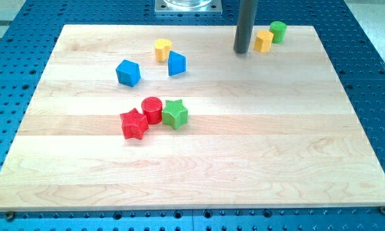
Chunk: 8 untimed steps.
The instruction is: Push the blue triangle into the yellow hexagon
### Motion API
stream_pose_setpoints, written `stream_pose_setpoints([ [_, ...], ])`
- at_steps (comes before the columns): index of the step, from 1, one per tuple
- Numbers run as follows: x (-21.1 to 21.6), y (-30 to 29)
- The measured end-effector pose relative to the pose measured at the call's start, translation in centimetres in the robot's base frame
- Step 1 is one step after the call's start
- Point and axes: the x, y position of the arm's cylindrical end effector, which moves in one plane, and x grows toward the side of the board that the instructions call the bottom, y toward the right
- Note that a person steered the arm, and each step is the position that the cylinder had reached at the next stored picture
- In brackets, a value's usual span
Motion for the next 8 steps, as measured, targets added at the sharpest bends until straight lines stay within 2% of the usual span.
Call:
stream_pose_setpoints([
  [1, 1.7, -2.0],
  [3, 9.8, -14.5],
  [4, 7.6, -16.0],
  [6, 2.3, -10.8],
  [7, 1.3, -9.3],
  [8, 0.6, -13.1],
])
